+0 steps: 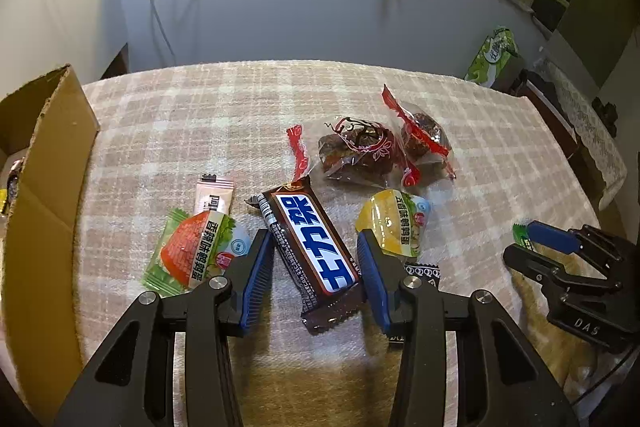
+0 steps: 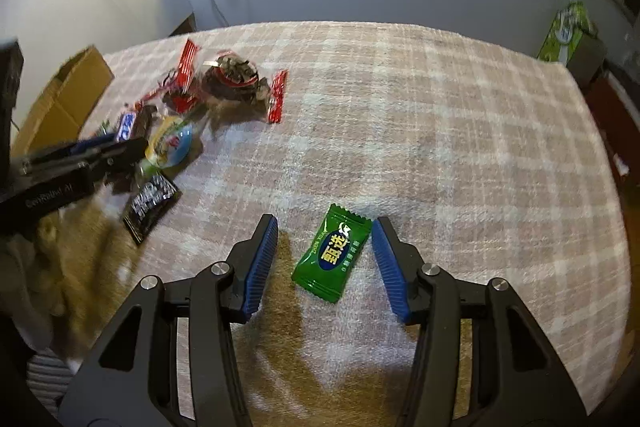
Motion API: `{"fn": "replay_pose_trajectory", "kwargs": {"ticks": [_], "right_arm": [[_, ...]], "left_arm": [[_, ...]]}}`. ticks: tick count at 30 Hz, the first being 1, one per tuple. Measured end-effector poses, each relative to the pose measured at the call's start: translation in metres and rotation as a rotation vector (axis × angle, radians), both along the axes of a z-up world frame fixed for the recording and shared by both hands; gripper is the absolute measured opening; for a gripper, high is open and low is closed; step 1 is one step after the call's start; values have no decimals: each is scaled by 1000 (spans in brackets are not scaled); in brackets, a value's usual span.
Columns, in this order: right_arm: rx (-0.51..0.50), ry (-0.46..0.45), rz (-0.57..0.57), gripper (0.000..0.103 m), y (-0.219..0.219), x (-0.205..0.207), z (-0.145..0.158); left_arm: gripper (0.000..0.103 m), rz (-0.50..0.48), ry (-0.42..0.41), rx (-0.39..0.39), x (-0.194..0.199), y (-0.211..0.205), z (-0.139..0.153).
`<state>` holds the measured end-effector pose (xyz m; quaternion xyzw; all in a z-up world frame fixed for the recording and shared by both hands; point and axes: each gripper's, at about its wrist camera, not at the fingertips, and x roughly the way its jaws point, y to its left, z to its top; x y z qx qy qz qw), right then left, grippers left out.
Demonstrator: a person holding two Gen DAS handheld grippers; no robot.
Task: Organize snacks
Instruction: 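Grasp the chocolate bar with left gripper while right gripper grasps the green packet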
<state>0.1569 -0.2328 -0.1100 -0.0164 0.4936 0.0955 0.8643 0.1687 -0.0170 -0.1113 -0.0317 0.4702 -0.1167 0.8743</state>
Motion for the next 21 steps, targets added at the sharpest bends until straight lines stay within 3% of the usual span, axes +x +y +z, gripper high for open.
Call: {"fn": "replay_pose_trajectory", "kwargs": {"ticks": [3,7,15,21], "right_arm": [[-67,-19,27,41,5,-7,-1],[-76,-22,31,24,4,-9,-1],[-46,-26,26,22,-1,-11,0],[-15,-37,14,21,-12,-16,5]], "left_arm": [[36,-8,-9,22,-1,1,0],[27,-9,-16,33,-2,1,-1],[27,-14,-14,30,-4,4,0],[27,3,-17,-14,-16,10,5]]}}
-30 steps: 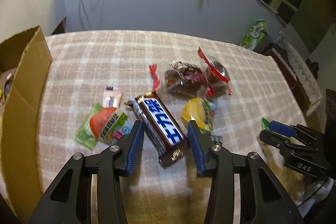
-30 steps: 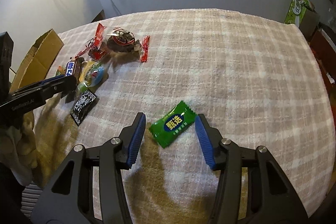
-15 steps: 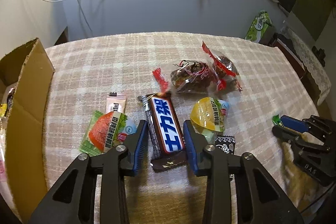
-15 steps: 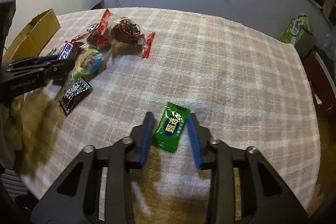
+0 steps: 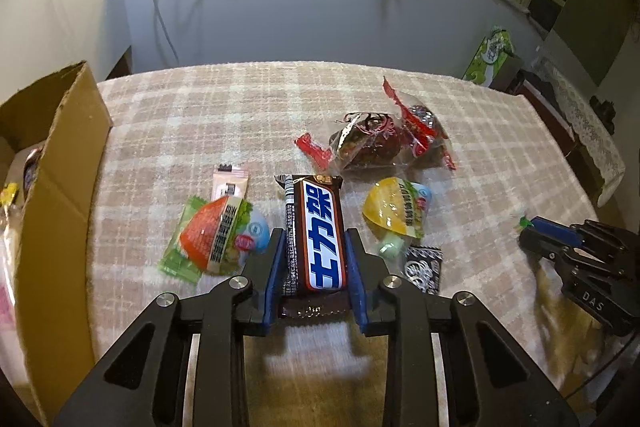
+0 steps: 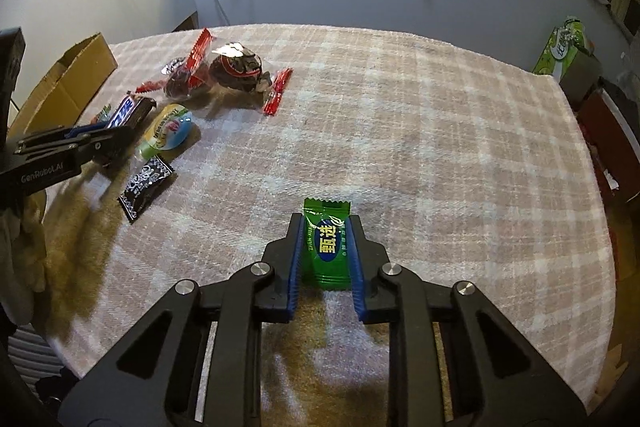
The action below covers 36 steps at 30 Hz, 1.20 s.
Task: Organize snacks
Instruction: 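Grasp the chocolate bar with left gripper while right gripper grasps the green packet, then carry both snacks over the box and release them inside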
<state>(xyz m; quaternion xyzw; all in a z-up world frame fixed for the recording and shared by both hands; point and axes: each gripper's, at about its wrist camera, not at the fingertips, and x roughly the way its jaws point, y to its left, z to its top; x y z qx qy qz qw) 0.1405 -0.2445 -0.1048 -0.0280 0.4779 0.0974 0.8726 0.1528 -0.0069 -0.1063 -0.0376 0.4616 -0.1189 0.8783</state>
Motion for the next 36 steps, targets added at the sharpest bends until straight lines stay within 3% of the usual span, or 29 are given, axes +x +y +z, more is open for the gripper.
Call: {"fn": "replay_pose_trajectory", "kwargs": {"ticks": [17,24,36], "right_arm": [[63,-120,75,21,35,-17,61],[99,-154,179,21,90,-16,77],[140,-164,342,21,183,2,88]], "left_arm": [[27,37,-128,-56,-45,36,56],[27,105,-180,-41,-64,72,76],[27,252,-204,-5,-82,144,83]]}}
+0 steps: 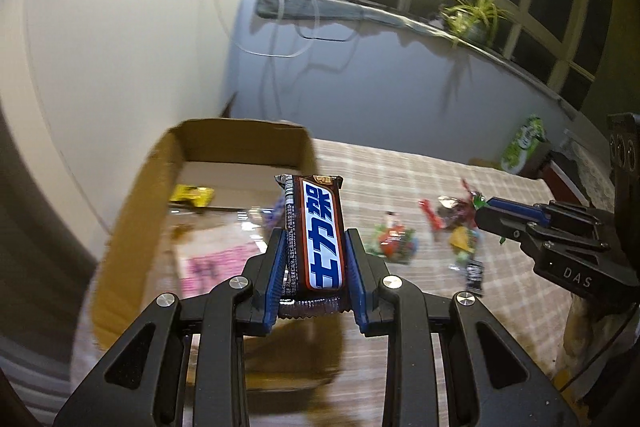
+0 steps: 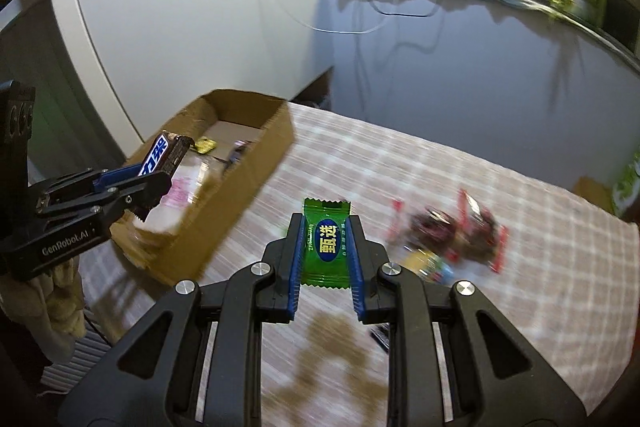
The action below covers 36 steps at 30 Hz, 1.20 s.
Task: Organize snacks
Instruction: 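Carry both snacks over the box and release them inside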
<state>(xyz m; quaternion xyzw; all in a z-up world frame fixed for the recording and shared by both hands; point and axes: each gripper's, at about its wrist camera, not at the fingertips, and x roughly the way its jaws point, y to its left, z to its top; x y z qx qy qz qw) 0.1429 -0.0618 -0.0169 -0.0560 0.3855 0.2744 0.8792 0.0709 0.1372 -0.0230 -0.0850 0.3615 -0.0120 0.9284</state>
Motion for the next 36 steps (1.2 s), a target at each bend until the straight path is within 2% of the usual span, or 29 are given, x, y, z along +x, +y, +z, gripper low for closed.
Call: {"fn": "replay_pose_trajectory", "kwargs": {"ticks": [10,19,29,36], "right_arm": [[5,2,119,21,73,12,4],[13,36,190,21,120,18,-5],[1,75,227,21,142,23,-20],[-9,81,242,25,145,21,-22]], "left_arm": [[27,67,9,15,-7,34,-6],[27,105,24,21,-12,53,-14],[27,122,39,19,-14,62,-19],[28,120,36,15,-15,62,-17]]}}
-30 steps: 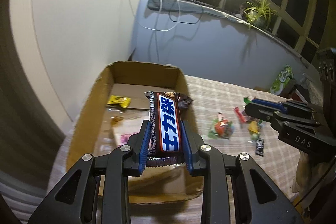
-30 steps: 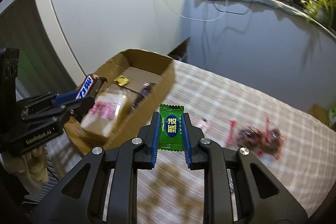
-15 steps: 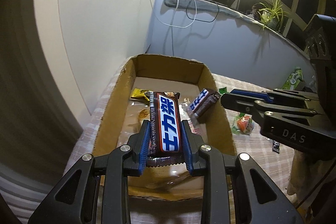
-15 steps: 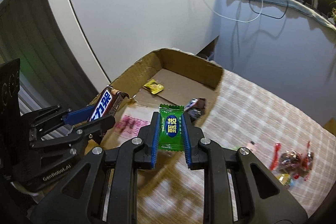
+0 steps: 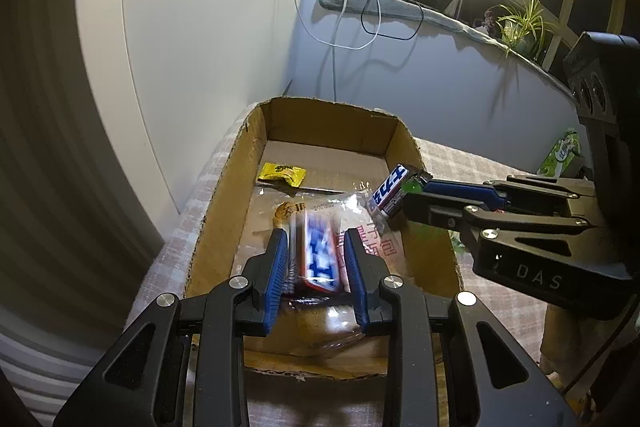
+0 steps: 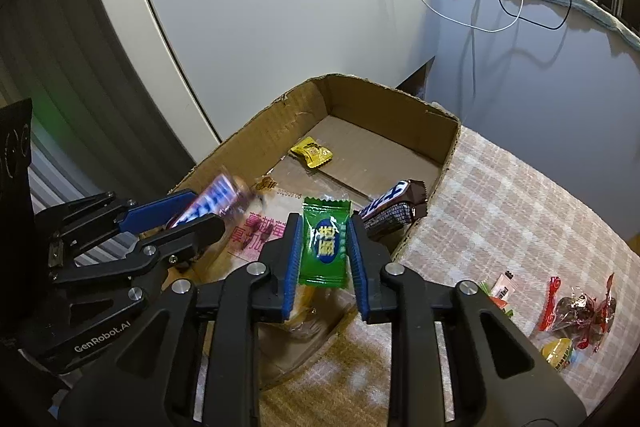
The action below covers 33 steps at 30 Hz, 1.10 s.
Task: Organize snacks
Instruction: 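Carry both snacks over the box and release them inside, then move left gripper to the yellow jelly cup while right gripper approaches the red chocolate bag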
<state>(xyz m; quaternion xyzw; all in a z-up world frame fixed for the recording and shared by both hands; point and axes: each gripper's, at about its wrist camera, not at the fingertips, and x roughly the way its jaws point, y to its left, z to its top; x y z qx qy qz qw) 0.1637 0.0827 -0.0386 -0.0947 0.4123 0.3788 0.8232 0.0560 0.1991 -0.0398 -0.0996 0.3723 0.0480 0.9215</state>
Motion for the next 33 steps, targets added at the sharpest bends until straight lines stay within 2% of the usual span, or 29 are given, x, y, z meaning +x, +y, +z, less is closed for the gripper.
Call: {"fn": "replay_pose_trajectory", "kwargs": {"ticks": [3,5,8,20,33], "right_arm": [[-1,-4,-7,28,-2,0,1],[3,-14,-15,40,-4,-1,4],[12,-29,-23,50,-8,-3,9],[68,-54,-86,51,-52,-3,32],[24,-83,-249,51,-165,4,34]], "left_arm": [[30,7,-3,2,0,1,1],[30,12,-7,0,-1,2,2],[30,13,-11,2,-1,1,4],[30,-16,-46,-1,-7,-20,18],[30,-193,-40,-30,9,-95,17]]}}
